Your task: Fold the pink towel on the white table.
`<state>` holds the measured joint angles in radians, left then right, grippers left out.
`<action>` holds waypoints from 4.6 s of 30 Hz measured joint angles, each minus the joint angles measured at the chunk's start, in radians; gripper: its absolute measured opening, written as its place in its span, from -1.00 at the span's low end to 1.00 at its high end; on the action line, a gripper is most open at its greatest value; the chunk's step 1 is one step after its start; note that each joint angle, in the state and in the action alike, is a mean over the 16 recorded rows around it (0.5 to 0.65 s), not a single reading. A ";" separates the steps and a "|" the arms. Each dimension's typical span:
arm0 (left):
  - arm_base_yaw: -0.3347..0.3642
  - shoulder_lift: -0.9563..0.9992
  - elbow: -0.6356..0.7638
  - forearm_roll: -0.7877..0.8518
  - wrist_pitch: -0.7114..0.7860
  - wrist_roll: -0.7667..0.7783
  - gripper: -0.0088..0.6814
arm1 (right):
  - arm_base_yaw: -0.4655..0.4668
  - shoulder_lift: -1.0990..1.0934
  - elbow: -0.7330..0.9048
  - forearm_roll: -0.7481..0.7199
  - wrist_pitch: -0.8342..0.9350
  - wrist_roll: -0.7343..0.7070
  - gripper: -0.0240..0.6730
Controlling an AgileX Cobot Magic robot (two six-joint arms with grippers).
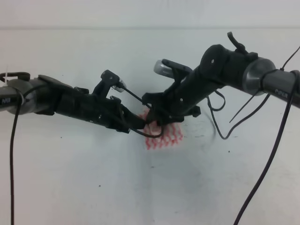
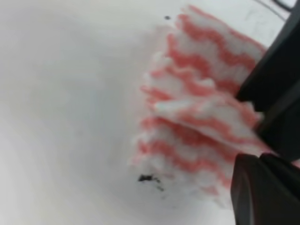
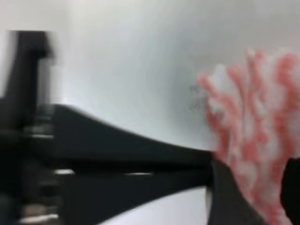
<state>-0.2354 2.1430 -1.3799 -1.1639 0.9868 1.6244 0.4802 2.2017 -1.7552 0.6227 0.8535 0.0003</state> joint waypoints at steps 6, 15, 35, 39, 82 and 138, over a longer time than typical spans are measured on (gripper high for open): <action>0.000 -0.001 0.000 -0.002 -0.018 0.000 -0.99 | -0.001 0.001 -0.030 -0.043 0.039 0.003 -0.24; 0.000 -0.001 0.000 -0.008 -0.027 0.000 -0.99 | -0.013 0.001 -0.047 -0.119 0.100 0.009 -0.35; 0.000 0.000 0.000 -0.022 -0.032 0.002 -0.99 | -0.039 0.001 -0.049 -0.176 0.220 0.030 -0.73; 0.000 0.000 0.000 -0.022 -0.033 0.002 -0.99 | -0.039 0.001 -0.049 -0.170 0.227 0.030 -0.76; 0.060 -0.078 0.000 -0.010 -0.093 -0.046 -0.99 | 0.050 0.011 -0.049 -0.127 0.192 0.025 -0.95; -0.072 -0.100 -0.018 -0.030 -0.085 -0.020 -0.99 | -0.096 -0.032 -0.053 -0.246 0.191 0.083 -0.98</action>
<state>-0.3077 2.0431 -1.3977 -1.1942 0.9017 1.6046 0.3838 2.1696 -1.8078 0.3765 1.0446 0.0832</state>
